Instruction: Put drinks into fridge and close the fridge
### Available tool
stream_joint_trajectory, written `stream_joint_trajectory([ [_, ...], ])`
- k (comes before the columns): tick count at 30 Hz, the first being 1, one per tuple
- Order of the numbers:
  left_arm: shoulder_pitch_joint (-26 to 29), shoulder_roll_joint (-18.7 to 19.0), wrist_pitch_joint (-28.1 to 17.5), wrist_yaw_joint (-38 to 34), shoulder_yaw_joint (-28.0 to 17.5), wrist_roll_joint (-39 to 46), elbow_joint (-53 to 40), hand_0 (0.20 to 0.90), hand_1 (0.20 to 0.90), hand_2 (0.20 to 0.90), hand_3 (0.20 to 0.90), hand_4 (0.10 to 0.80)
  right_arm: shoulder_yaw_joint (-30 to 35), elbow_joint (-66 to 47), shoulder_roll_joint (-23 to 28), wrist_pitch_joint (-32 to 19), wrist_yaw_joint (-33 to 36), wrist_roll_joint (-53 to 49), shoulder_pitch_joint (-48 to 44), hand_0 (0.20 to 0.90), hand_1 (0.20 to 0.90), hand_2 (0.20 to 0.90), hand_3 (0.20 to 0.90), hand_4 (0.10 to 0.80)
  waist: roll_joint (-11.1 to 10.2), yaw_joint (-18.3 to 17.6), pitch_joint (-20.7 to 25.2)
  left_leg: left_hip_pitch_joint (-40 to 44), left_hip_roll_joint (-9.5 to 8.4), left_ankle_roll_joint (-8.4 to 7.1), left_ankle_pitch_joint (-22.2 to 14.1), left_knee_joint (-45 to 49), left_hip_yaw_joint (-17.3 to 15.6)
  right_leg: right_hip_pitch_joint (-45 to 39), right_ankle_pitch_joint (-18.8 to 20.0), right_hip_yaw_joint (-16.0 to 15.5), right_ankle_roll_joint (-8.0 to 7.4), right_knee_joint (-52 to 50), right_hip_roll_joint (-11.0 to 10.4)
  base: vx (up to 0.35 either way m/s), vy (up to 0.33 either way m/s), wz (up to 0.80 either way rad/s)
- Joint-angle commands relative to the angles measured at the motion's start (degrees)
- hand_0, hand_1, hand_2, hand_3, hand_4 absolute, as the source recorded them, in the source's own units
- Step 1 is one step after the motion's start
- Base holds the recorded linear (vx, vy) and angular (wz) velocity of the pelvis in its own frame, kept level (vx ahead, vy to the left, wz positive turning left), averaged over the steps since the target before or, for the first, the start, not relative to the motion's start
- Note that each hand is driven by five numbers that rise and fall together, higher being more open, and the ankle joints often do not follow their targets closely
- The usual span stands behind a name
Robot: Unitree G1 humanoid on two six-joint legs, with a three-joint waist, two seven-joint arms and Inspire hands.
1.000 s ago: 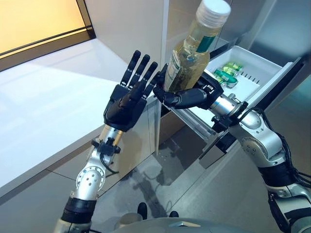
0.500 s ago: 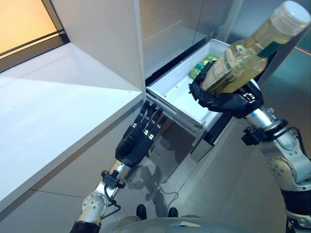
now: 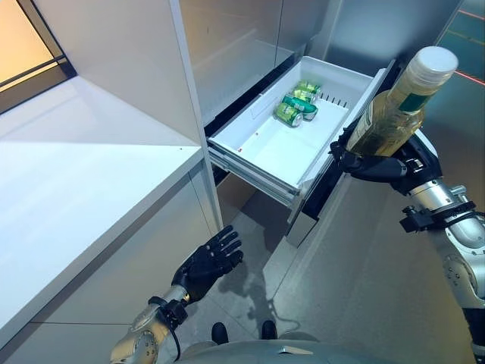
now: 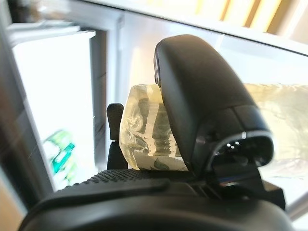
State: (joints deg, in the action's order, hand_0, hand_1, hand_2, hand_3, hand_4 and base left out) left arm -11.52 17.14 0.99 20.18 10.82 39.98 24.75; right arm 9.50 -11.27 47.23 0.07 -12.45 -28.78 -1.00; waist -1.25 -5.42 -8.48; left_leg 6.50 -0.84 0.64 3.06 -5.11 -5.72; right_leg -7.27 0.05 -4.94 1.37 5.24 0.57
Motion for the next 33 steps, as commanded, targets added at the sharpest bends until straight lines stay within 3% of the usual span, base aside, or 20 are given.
stream_joint_trajectory([
  [1,2.25,1.31,-5.68,-5.77,0.6,-5.55,6.79,0.9,0.9,0.9,0.9,0.8,3.68,1.75,5.33,-6.8,3.67,-0.06,-16.56,0.3,0.3,0.3,0.2,0.1,-2.85,2.92,5.71,0.82,-0.71,-0.27,-6.65,0.26,1.13,2.0,1.08,1.23,-5.95,-0.44,-0.67,0.047,-0.044,0.0],
  [5,2.37,1.53,-7.64,-12.26,-0.14,-17.18,14.52,0.9,0.9,0.9,0.9,0.8,-0.3,7.57,8.41,-5.35,3.49,3.3,-22.5,0.3,0.3,0.3,0.2,0.1,-3.95,4.67,5.6,0.53,-0.65,-0.44,-6.48,0.35,1.47,1.78,1.07,-0.04,-6.09,-0.33,-0.95,0.044,-0.057,0.02],
  [8,2.4,1.71,-7.56,-14.34,-0.42,-21.06,19.6,0.9,0.9,0.9,0.9,0.8,-5.65,12.11,11.2,-4.32,1.98,4.44,-28.79,0.3,0.3,0.3,0.2,0.1,-4.46,6.09,5.58,0.39,-0.67,-0.5,-6.4,0.39,1.89,1.56,0.92,-1.09,-6.11,-0.24,-1.11,0.057,-0.031,0.04],
  [21,0.35,2.59,-6.77,-13.87,-1.67,-25.52,35.64,0.9,0.9,0.9,0.9,0.8,-27.72,32.88,13.25,-0.53,-4.12,8.46,-55.52,0.3,0.3,0.3,0.2,0.1,-6.15,12.03,4.74,-0.44,-1.01,-0.79,-5.75,0.51,5.08,0.8,0.23,-3.61,-5.82,-0.24,-1.26,0.083,-0.013,0.15],
  [33,-0.47,4.75,-7.78,-13.67,-3.07,-27.72,35.95,0.9,0.9,0.9,0.9,0.8,-39.42,53.87,10.03,7.46,-5.89,17.32,-63.31,0.3,0.3,0.3,0.2,0.1,-7.17,16.49,1.4,-2.73,-0.8,-1.01,-4.81,0.62,7.41,1.79,0.72,-5.27,-5.72,-0.24,-1.3,0.03,-0.028,0.15],
])
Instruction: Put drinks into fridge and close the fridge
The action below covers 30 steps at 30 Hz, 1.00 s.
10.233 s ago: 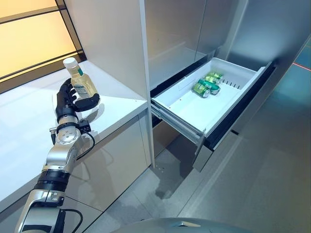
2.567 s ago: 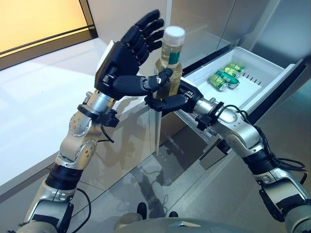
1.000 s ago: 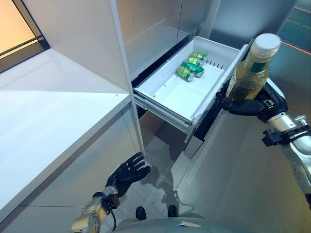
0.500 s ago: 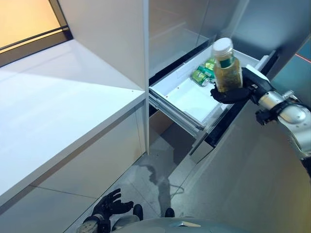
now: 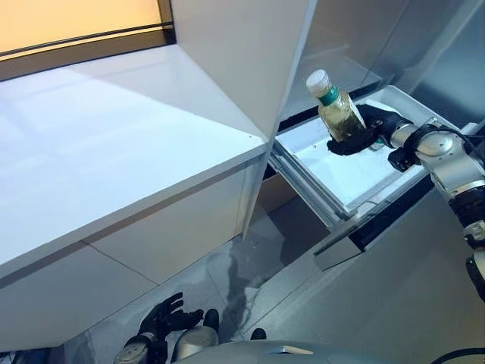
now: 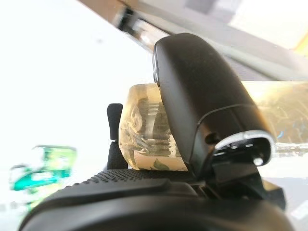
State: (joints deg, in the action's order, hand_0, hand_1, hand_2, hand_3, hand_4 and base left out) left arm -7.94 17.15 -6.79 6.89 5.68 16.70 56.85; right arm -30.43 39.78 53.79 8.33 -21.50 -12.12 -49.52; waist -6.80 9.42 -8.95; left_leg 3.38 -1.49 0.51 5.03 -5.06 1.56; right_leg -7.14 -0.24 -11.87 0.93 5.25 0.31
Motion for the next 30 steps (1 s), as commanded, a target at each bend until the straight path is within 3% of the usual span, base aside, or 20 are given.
stream_joint_trajectory([
  [1,-3.73,5.07,-0.2,-0.71,2.04,-4.27,3.82,0.9,0.9,0.9,0.9,0.8,-0.01,4.81,3.16,-0.43,3.28,0.66,-15.05,0.3,0.3,0.3,0.2,0.1,-1.73,1.93,1.45,-0.06,-0.12,-0.85,-6.67,0.59,0.33,2.02,1.13,1.71,-5.24,-0.25,-0.95,-0.027,-0.049,0.11],
  [8,-1.15,6.92,-1.2,-1.83,2.29,-1.73,2.13,0.9,0.9,0.9,0.9,0.8,-2.19,13.59,2.68,0.85,3.56,4.59,-18.03,0.3,0.3,0.3,0.2,0.1,-2.17,3.19,-3.11,-3.61,0.08,-0.6,-5.92,0.62,1.56,5.12,2.14,2.05,-4.99,-0.27,-0.39,-0.086,-0.061,0.07],
  [21,2.8,8.32,3.03,-4.64,4.25,4.46,-2.11,0.9,0.9,0.9,0.9,0.8,-8.4,25.69,0.49,3.86,1.77,14.28,-24.43,0.3,0.3,0.3,0.2,0.1,-1.32,4.96,-8.32,-8.61,-0.37,-0.71,-4.19,0.59,2.93,9.48,3.19,0.76,-4.69,-0.79,-0.67,-0.061,-0.003,0.04],
  [30,3.78,9.56,4.13,-4.61,4.28,5.87,-3.34,0.9,0.9,0.9,0.9,0.8,-10.95,31.44,-0.18,12.37,-3.34,20.91,-26.99,0.3,0.3,0.3,0.2,0.1,-0.65,7.02,-10.55,-11.28,-0.97,-0.96,-3.19,0.78,4.4,11.18,3.14,-1.32,-4.3,-1.2,-1.0,-0.013,-0.016,0.14],
])
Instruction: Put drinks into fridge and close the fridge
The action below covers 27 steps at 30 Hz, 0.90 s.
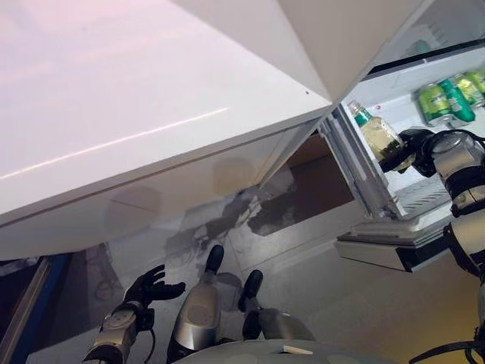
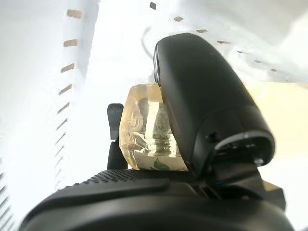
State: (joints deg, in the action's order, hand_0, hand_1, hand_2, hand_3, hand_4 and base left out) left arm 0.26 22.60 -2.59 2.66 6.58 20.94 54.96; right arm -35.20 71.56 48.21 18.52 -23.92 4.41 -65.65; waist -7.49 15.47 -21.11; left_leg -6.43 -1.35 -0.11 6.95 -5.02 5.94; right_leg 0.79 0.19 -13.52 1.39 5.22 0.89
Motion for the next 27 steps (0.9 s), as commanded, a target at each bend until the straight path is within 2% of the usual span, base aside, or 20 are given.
stream_joint_trajectory([
  [1,-4.31,4.13,-0.15,-0.35,3.46,1.89,-1.4,0.9,0.9,0.9,0.9,0.8,-6.4,0.57,5.13,3.17,-1.66,5.84,-11.26,0.3,0.3,0.3,0.2,0.1,0.26,1.18,1.37,-1.83,-1.24,-0.36,-4.93,0.74,0.28,3.5,2.69,0.14,-4.69,-1.2,-1.66,-0.003,0.0,0.09],
  [4,-4.21,4.21,-0.15,-0.03,3.4,1.94,-1.46,0.9,0.9,0.9,0.9,0.8,-6.82,1.45,5.09,4.98,-4.39,6.8,-11.65,0.3,0.3,0.3,0.2,0.1,0.67,1.45,1.05,-2.43,-1.41,-0.4,-4.68,0.74,0.39,3.95,2.63,-0.28,-4.64,-1.34,-1.8,-0.012,0.015,0.13],
  [10,-4.42,4.22,-0.37,0.49,3.97,2.4,-2.63,0.9,0.9,0.9,0.9,0.8,-6.07,3.19,4.1,8.92,-5.54,6.68,-11.26,0.3,0.3,0.3,0.2,0.1,1.51,1.89,0.51,-3.58,-1.93,-0.33,-4.22,0.76,0.98,4.97,2.43,-0.63,-4.43,-1.66,-2.06,-0.008,0.023,0.05],
  [16,-5.68,4.27,-0.95,1.03,3.93,1.87,-3.77,0.9,0.9,0.9,0.9,0.8,-3.6,3.52,3.7,8.91,-5.85,5.52,-8.95,0.3,0.3,0.3,0.2,0.1,1.69,2.04,0.45,-3.54,-1.93,-0.35,-4.16,0.81,0.63,4.92,2.42,-0.9,-4.43,-1.82,-2.26,0.0,0.0,0.0],
  [18,-5.94,4.32,-0.63,1.22,3.69,1.58,-4.12,0.9,0.9,0.9,0.9,0.8,-2.86,3.62,3.89,8.5,-5.64,5.68,-8.42,0.324,0.324,0.324,0.227,0.127,1.68,2.05,0.62,-3.39,-1.92,-0.34,-4.21,0.81,0.48,4.81,2.42,-0.93,-4.48,-1.82,-2.27,0.0,0.0,0.0],
  [19,-5.94,4.43,-0.49,1.28,3.64,1.75,-4.23,0.9,0.9,0.9,0.9,0.8,-2.68,3.59,4.05,8.42,-5.66,5.84,-8.49,0.361,0.361,0.361,0.271,0.171,1.7,2.02,0.62,-3.37,-1.93,-0.33,-4.21,0.82,0.45,4.81,2.44,-0.89,-4.5,-1.83,-2.27,0.0,0.0,0.0],
  [20,-5.96,4.49,-0.42,1.33,3.54,1.91,-4.29,0.9,0.9,0.9,0.9,0.8,-2.41,3.54,4.18,8.22,-5.31,5.71,-8.34,0.514,0.514,0.514,0.45,0.35,1.74,1.95,0.62,-3.34,-1.98,-0.3,-4.2,0.82,0.44,4.83,2.49,-0.81,-4.53,-1.86,-2.25,0.0,0.0,0.0],
  [21,-5.97,4.51,-0.54,1.41,3.61,2.0,-4.13,0.9,0.9,0.9,0.9,0.8,-2.29,3.55,4.2,8.06,-4.91,5.33,-8.18,0.615,0.615,0.615,0.568,0.468,1.77,1.88,0.69,-3.29,-1.99,-0.27,-4.2,0.8,0.38,4.87,2.5,-0.79,-4.56,-1.91,-2.25,0.0,0.0,0.0],
  [22,-5.97,4.46,-0.6,1.39,3.68,2.06,-4.02,0.9,0.9,0.9,0.9,0.8,-1.97,3.47,4.19,7.85,-4.66,5.38,-7.97,0.9,0.9,0.9,0.9,0.8,1.78,1.79,0.76,-3.23,-1.96,-0.27,-4.21,0.78,0.3,4.83,2.5,-0.81,-4.59,-1.91,-2.25,0.0,0.0,0.0],
  [27,-6.52,4.52,-0.71,1.43,3.46,2.22,-4.23,0.9,0.9,0.9,0.9,0.8,-0.49,2.85,4.53,7.11,-2.36,4.69,-6.53,0.9,0.9,0.9,0.9,0.8,1.85,1.56,1.07,-2.74,-1.89,-0.23,-4.28,0.73,-0.05,4.49,2.55,-0.84,-4.71,-1.9,-2.34,0.0,0.0,0.0],
])
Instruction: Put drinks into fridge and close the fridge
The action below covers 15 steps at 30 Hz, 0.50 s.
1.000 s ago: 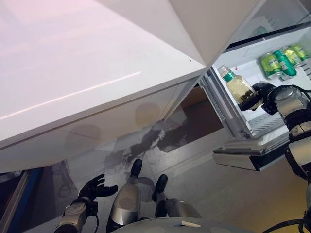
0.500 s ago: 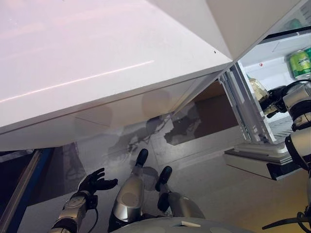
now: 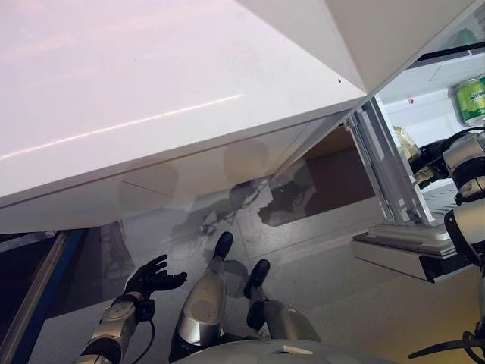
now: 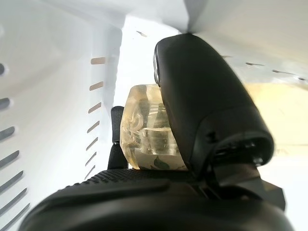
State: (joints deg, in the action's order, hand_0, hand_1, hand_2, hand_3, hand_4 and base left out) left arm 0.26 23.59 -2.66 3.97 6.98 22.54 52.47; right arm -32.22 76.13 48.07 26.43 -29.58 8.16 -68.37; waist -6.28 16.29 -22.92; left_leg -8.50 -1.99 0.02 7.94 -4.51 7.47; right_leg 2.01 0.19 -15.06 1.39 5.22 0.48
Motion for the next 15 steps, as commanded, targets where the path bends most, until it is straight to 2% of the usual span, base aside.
stream_joint_trajectory([
  [1,-7.11,3.32,0.88,-0.61,2.97,0.63,-3.57,0.9,0.9,0.9,0.9,0.8,-3.1,-2.72,4.44,-0.17,3.67,1.12,-3.36,0.9,0.9,0.9,0.9,0.8,0.68,0.6,3.09,-0.36,-1.28,-0.39,-5.34,0.19,-1.6,3.12,2.6,0.87,-4.83,-1.91,-1.97,0.016,0.035,0.01],
  [5,-6.17,4.11,5.48,-1.06,2.07,0.39,-5.58,0.9,0.9,0.9,0.9,0.8,-1.84,-3.43,4.46,0.37,2.87,2.73,-3.66,0.9,0.9,0.9,0.9,0.8,0.3,0.25,4.3,0.63,-1.1,-0.35,-5.92,0.18,-2.05,2.44,2.36,1.08,-4.58,-1.81,-2.0,0.049,0.017,0.0],
  [10,-3.46,4.72,8.11,0.1,1.14,1.46,-3.79,0.9,0.9,0.9,0.9,0.8,-2.09,-4.12,5.42,-0.96,2.95,2.18,-5.13,0.9,0.9,0.9,0.9,0.8,0.46,-1.12,5.25,1.31,-0.77,-0.19,-6.08,0.01,-2.92,2.65,2.47,1.88,-4.53,-2.04,-2.02,-0.011,0.052,-0.02],
  [15,-1.32,4.41,10.0,1.84,1.75,1.35,-0.09,0.9,0.9,0.9,0.9,0.8,-1.44,-4.79,5.8,-3.53,11.56,-2.51,-4.05,0.9,0.9,0.9,0.9,0.8,1.02,-2.55,6.27,2.73,-0.65,0.04,-6.29,-0.23,-3.85,1.8,2.44,2.34,-4.61,-1.92,-2.35,-0.02,0.058,-0.09],
])
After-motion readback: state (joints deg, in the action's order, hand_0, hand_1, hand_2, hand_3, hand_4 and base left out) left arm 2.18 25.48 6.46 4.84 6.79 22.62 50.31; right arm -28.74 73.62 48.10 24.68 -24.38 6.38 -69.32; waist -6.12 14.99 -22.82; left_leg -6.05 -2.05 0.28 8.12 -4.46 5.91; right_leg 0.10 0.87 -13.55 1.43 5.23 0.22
